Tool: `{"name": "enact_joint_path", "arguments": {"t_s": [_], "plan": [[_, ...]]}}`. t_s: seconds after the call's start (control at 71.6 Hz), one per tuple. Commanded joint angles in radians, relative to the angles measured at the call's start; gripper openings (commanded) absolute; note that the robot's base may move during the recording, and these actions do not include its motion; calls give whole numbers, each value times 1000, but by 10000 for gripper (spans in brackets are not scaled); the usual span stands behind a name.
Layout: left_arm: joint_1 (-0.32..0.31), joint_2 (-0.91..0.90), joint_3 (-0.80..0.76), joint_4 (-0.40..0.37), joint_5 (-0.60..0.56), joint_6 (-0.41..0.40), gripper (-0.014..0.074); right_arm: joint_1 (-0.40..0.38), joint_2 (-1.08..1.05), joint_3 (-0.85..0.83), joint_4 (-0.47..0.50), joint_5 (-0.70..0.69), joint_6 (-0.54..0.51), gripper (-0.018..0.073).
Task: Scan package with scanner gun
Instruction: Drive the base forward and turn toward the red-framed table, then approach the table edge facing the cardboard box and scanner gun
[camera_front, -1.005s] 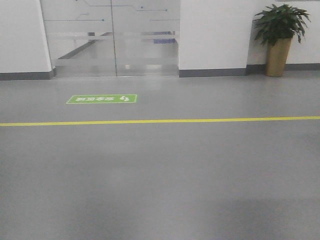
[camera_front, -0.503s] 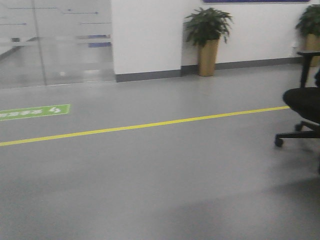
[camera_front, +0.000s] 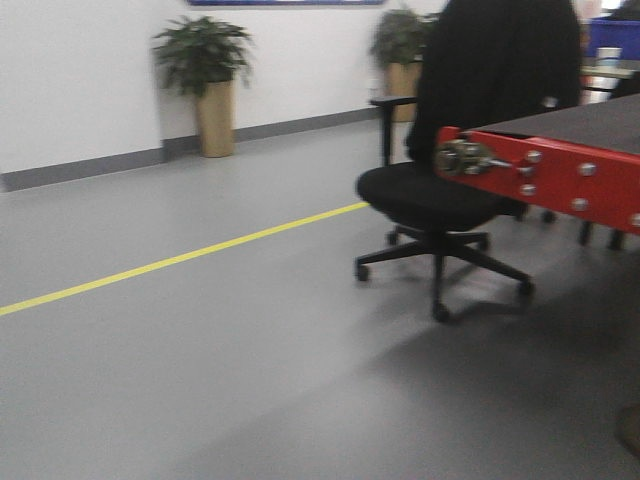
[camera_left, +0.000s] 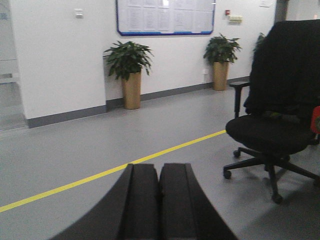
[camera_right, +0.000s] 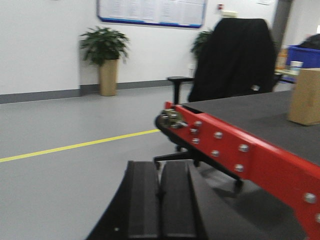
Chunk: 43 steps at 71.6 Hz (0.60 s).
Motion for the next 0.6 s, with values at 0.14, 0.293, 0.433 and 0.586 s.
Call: {"name": "enact_joint_path", "arguments": {"t_s": [0.14,0.293,0.433,0.586], "plan": [[0,-4,-1,-1,-17,0,-111,-2,-2,-1,-5,-19,4,-163],[0,-4,-1,-1,-17,0,-111,-2,-2,-1,-5,-19,4,-163],[0,-4,-1,-1,-17,0,-111,-2,-2,-1,-5,-19,4,-163],[0,-4,-1,-1,-17,0,-111,-2,-2,-1,-5,-19,4,-163]]}}
